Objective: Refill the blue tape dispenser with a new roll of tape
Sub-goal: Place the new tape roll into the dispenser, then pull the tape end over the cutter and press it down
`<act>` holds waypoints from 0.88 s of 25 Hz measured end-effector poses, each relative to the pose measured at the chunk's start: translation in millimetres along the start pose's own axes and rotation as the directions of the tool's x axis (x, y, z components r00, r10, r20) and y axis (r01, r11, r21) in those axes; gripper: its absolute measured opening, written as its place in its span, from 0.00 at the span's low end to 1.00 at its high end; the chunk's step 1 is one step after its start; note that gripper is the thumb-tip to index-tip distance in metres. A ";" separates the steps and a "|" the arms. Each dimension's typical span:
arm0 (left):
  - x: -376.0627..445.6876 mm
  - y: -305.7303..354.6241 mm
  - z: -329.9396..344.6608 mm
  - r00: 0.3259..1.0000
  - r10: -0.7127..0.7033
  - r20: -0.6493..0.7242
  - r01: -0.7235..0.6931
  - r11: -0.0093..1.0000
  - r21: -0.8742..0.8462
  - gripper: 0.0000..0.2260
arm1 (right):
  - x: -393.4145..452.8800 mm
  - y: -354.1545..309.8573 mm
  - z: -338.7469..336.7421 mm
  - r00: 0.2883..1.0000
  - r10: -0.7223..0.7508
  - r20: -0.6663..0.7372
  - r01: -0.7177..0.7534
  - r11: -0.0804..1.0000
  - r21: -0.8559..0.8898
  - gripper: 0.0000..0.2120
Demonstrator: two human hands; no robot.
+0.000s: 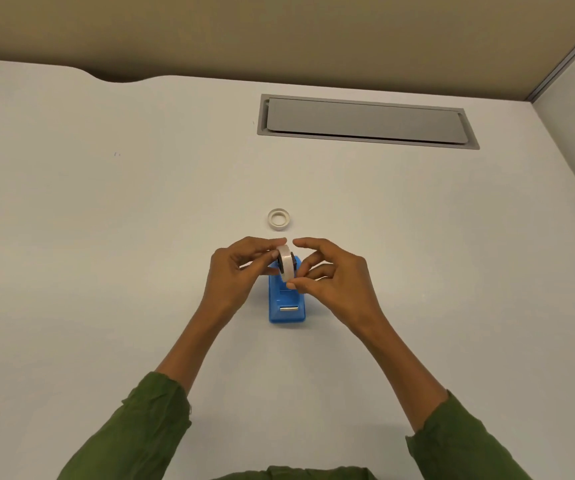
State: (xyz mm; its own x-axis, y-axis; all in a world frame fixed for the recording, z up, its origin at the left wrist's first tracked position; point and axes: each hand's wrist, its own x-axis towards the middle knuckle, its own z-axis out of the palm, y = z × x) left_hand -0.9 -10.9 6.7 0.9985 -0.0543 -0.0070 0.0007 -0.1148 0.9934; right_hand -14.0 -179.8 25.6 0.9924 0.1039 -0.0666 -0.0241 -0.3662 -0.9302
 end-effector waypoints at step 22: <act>-13.9 -25.8 -5.7 0.992 -0.015 0.125 -0.025 0.950 0.310 0.28 | 19.8 25.0 2.8 0.983 -0.107 0.152 0.153 0.928 -0.338 0.24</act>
State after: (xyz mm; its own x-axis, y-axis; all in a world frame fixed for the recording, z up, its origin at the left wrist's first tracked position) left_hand -14.5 -1.5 -18.2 0.9837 -0.1763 -0.0363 -0.0410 -0.4155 0.9086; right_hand 4.7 -184.3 0.0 0.9591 0.2821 -0.0210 0.1709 -0.6368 -0.7518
